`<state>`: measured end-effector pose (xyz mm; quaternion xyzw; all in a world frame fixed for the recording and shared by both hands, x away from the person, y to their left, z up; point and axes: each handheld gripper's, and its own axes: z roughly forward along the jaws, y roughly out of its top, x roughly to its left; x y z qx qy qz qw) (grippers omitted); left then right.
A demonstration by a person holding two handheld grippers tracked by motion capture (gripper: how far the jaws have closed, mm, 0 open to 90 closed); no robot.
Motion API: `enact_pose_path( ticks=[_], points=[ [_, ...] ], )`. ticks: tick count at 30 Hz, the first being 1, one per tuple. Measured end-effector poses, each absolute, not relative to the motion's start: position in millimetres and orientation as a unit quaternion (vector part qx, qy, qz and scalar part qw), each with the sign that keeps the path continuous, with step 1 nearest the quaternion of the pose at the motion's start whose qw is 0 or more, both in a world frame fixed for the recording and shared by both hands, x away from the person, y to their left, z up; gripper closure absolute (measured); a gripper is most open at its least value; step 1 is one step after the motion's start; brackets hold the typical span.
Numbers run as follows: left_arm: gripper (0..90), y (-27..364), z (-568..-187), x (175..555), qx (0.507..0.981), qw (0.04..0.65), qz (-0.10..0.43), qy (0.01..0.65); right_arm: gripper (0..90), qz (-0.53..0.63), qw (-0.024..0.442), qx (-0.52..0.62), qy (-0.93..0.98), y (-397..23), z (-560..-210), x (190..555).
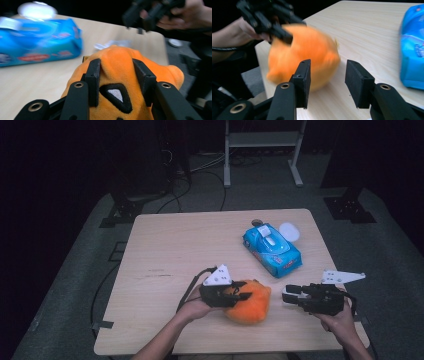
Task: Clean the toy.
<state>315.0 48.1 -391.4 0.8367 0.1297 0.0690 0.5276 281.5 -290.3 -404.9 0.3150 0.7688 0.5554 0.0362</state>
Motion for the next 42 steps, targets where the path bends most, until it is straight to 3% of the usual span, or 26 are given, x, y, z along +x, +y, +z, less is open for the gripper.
enact_pose_path(
  ticks=[4,14,19,26,42],
  points=[
    [62.2,65,-379,333,0.836,0.514,0.117,0.15,53.4,0.551,0.044,0.318,0.77,-289,-404,285],
    [61.3,88,-403,361,0.831,0.493,0.15,0.211,51.6,0.53,0.057,0.319,0.784,-279,-409,297],
    [58.6,92,-421,366,0.827,0.495,0.131,0.231,48.5,0.507,0.066,0.327,0.795,-277,-416,305],
    [47.0,95,-414,357,0.832,0.49,0.132,0.223,45.2,0.499,0.074,0.332,0.797,-277,-418,307],
    [37.1,114,-405,343,0.819,0.509,0.121,0.234,42.0,0.495,0.073,0.347,0.793,-284,-422,306]
  ],
)
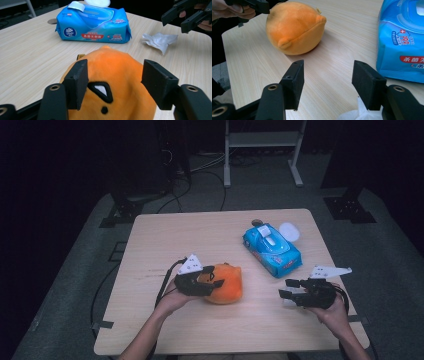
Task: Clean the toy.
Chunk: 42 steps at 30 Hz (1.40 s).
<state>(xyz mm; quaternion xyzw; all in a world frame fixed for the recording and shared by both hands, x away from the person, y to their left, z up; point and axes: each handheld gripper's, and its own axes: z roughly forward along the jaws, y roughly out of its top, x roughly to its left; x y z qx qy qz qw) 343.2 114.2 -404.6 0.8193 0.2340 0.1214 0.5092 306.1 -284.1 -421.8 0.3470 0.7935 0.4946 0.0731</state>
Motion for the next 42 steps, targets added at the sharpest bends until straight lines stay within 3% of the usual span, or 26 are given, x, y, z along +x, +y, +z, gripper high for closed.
enact_pose_path(
  ticks=[36,42],
  points=[
    [25.9,180,-429,315,0.811,0.493,0.12,0.293,39.0,0.498,0.072,0.359,0.786,-287,-425,307],
    [20.6,189,-440,309,0.806,0.494,0.113,0.306,38.4,0.497,0.071,0.36,0.786,-287,-426,307]
  ],
)
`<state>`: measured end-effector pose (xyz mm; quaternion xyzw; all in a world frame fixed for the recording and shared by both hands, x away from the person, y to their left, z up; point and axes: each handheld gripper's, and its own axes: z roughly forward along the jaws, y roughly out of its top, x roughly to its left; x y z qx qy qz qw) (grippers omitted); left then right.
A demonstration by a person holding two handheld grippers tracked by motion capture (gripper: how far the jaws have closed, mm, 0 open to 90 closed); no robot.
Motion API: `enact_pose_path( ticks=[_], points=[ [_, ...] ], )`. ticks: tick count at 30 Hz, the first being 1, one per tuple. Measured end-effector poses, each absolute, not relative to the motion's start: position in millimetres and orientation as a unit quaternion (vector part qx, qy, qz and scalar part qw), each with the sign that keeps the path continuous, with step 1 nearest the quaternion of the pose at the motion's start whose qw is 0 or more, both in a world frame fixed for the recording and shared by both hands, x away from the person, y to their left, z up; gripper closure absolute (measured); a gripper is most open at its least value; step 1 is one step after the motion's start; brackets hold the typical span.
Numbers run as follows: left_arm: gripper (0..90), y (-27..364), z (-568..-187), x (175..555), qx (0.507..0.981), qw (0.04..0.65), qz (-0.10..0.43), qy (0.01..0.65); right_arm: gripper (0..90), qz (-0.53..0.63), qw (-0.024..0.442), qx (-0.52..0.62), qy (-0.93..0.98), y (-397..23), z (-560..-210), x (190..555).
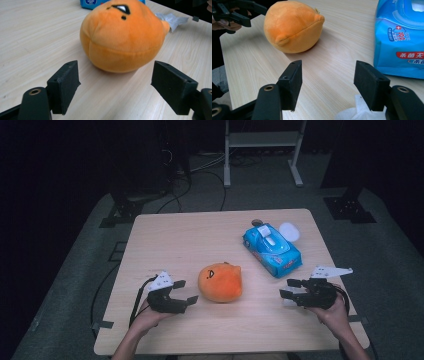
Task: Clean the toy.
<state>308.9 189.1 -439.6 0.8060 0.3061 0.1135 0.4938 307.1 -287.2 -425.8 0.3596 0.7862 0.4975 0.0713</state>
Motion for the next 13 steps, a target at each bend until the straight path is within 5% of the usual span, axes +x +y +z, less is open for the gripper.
enact_pose_path(
  ticks=[13],
  points=[
    [13.2,199,-463,308,0.816,0.46,0.121,0.329,34.6,0.503,0.077,0.364,0.78,-278,-438,300]
  ],
)
